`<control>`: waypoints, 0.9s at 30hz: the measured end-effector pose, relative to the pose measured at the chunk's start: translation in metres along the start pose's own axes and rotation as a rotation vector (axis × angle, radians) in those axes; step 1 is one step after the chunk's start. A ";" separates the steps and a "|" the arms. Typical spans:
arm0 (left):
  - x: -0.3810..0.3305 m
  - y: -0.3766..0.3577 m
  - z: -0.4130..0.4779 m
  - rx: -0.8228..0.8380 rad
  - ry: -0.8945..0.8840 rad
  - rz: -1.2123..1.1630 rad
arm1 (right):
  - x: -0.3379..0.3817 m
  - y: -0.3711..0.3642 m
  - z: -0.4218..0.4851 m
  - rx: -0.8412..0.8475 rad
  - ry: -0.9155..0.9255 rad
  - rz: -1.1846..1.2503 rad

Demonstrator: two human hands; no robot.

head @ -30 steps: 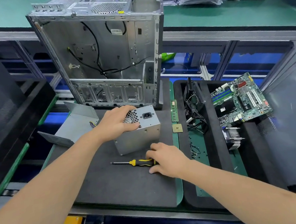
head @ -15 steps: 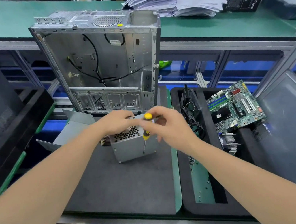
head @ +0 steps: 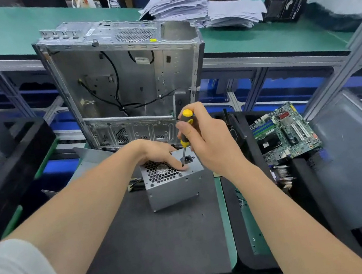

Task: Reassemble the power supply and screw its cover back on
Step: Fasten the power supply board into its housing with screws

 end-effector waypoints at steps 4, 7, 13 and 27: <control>-0.001 0.001 0.000 -0.054 -0.042 -0.011 | -0.003 -0.003 -0.005 -0.061 -0.033 0.009; 0.000 -0.002 -0.001 -0.032 -0.077 -0.061 | -0.005 -0.004 -0.012 -0.102 -0.054 0.013; -0.004 -0.003 -0.006 -0.006 -0.128 -0.101 | -0.006 -0.003 -0.023 -0.157 -0.066 -0.008; -0.001 -0.004 -0.006 -0.040 -0.120 -0.097 | -0.003 -0.009 -0.031 -0.137 -0.074 -0.006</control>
Point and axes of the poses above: each hand's wrist, its own z-axis towards the middle knuckle, its own y-axis out of the back of the hand, x = y × z, the point moved 8 cm from there along z, towards the middle knuckle, and after that the axes turned 15 degrees about z, right-handed, at the moved point
